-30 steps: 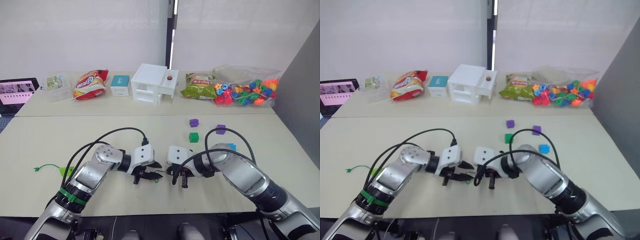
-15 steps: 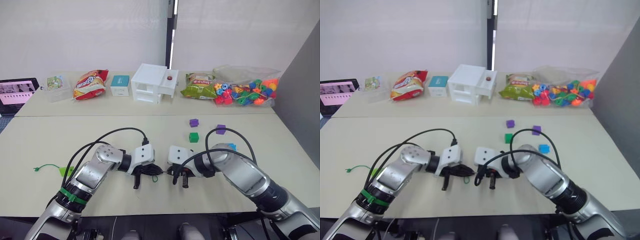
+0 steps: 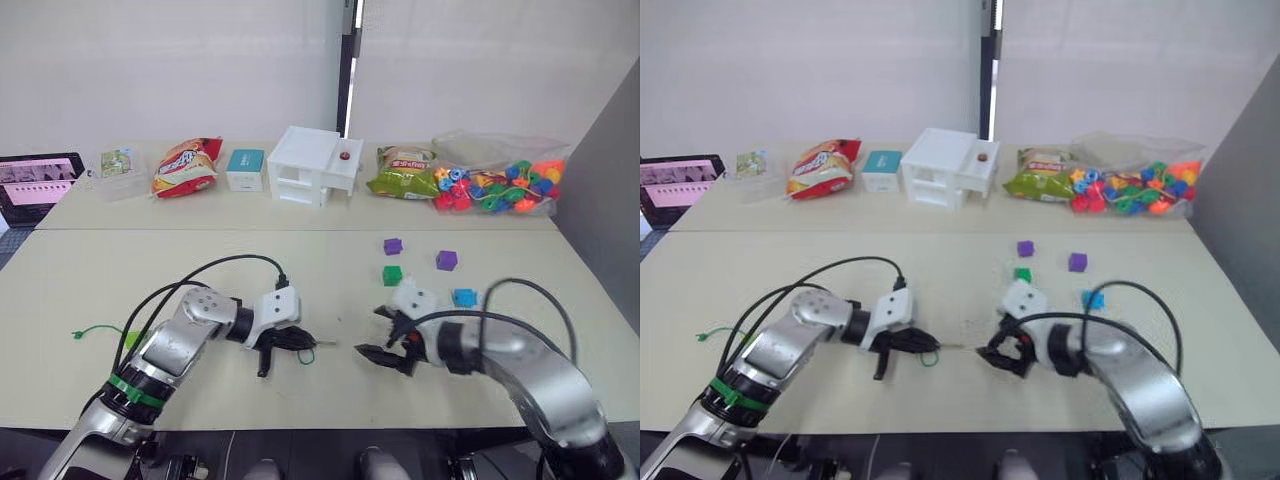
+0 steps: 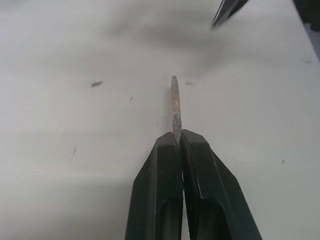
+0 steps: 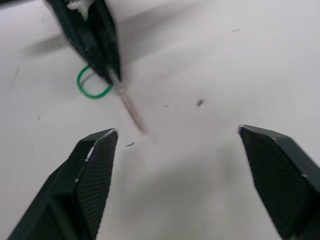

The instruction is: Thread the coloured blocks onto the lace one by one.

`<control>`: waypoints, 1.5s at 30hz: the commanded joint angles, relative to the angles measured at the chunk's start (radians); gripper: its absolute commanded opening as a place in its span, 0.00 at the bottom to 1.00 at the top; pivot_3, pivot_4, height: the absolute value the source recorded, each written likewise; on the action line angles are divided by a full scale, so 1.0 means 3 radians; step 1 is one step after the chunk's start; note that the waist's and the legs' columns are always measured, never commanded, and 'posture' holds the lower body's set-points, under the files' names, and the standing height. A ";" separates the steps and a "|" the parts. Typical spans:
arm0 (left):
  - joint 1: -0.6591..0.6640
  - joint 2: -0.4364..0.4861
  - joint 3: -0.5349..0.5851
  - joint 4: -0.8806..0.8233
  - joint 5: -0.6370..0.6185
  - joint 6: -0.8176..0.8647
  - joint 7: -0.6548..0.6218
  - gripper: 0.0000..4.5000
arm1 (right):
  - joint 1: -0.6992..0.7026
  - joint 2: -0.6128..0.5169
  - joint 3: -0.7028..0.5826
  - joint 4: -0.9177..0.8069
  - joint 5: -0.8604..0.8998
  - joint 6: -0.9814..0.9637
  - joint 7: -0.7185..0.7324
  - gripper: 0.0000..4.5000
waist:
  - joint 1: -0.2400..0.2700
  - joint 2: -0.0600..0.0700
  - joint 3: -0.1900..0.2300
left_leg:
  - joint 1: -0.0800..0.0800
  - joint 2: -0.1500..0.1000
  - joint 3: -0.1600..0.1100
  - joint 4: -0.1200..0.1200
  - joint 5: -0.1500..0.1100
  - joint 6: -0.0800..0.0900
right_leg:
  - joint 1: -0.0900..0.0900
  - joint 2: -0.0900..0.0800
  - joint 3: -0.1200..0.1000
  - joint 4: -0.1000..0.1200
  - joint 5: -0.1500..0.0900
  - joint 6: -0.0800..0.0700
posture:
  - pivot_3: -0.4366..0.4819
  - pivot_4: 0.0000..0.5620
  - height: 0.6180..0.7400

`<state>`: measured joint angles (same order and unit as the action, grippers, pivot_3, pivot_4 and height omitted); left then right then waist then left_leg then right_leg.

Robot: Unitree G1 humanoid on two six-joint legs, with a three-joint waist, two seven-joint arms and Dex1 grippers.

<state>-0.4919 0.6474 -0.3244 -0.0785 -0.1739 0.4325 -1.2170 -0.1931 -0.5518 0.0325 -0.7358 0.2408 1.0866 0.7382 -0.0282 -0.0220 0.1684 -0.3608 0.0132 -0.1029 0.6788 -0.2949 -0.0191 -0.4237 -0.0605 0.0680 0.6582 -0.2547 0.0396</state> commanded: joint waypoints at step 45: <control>0.0269 0.0265 0.0347 -0.0517 -0.0370 0.0293 0.0294 0.00 | 0.0122 0.1391 -0.0769 0.0932 -0.0050 -0.1478 -0.2267 0.27 | -0.0059 0.0011 0.0000 | 0.0015 0.0002 0.0012 -0.0011 0.0002 -0.0004 | 0.0002 0.0001 0.0011 0.0007 0.0000 0.0000 | 0.48 0.27 1.00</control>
<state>-0.4175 0.7150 -0.2520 -0.2054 -0.2765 0.5280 -1.1338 -0.1764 -0.1458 -0.2447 -0.3071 0.2016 0.5823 0.0723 -0.0459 -0.0186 0.1685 -0.3563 0.0139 -0.0992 0.6756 -0.2942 -0.0203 -0.4231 -0.0603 0.0712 0.6604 -0.2547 0.0395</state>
